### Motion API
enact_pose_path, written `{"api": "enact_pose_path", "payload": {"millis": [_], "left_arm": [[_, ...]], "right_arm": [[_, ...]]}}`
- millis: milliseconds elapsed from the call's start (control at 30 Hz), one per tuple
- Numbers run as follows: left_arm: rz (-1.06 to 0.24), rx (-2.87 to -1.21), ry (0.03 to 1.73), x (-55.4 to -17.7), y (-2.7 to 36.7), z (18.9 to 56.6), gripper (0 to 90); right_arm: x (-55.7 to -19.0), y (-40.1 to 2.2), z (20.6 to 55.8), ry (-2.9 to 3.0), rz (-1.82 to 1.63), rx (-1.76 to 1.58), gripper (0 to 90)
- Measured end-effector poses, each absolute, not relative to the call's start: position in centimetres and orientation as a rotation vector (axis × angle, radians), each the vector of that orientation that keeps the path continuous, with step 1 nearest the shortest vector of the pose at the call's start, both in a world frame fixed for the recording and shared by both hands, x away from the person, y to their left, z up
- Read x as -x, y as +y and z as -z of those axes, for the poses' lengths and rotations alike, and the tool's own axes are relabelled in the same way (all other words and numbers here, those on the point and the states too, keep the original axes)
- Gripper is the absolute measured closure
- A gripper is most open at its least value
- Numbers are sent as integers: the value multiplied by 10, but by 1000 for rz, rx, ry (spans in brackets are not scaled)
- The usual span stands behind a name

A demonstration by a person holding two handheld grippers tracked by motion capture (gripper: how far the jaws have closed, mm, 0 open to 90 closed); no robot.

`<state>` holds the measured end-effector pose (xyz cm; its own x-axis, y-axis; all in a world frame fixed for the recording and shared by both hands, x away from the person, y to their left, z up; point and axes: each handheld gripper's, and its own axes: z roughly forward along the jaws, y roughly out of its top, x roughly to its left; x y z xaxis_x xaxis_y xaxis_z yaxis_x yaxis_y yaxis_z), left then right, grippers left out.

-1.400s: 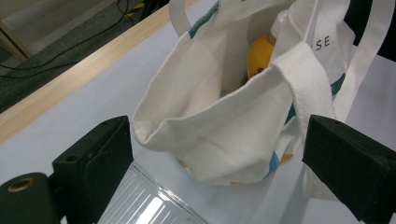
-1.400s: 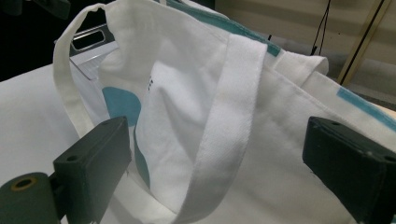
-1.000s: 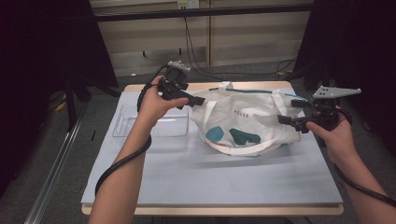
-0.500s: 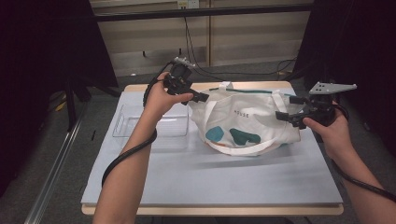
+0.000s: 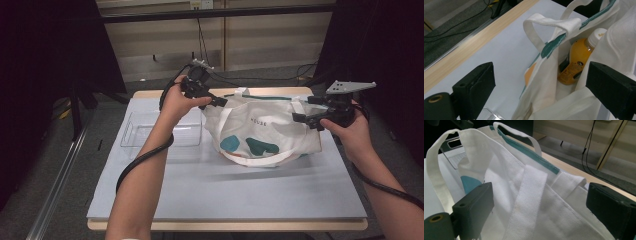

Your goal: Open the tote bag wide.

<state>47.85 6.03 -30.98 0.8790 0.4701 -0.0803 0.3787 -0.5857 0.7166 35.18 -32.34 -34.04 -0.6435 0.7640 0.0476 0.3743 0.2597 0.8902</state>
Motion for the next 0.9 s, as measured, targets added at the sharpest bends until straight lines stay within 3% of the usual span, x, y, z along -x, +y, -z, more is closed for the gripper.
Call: {"api": "enact_pose_path", "payload": {"millis": [133, 300, 367, 533, 733, 900], "left_arm": [[-147, -2272, 609, -481, 57, 309, 94], [-151, -2258, 611, -483, 54, 307, 135], [-164, -2268, 593, -486, 52, 304, 152], [-142, -2265, 561, -487, 47, 302, 187], [-103, -2287, 533, -487, 39, 308, 299], [-62, -2259, 547, -489, 33, 314, 407]], "right_arm": [[-353, -323, 344, 2163, -1346, -1035, 87], [-351, -323, 350, 2194, -1342, -1016, 157], [-348, -322, 351, 2204, -1322, -998, 239], [-345, -323, 354, 2204, -1317, -995, 296], [-343, -321, 355, 2201, -1312, -969, 398], [-341, -319, 355, 2203, -1282, -923, 562]]}}
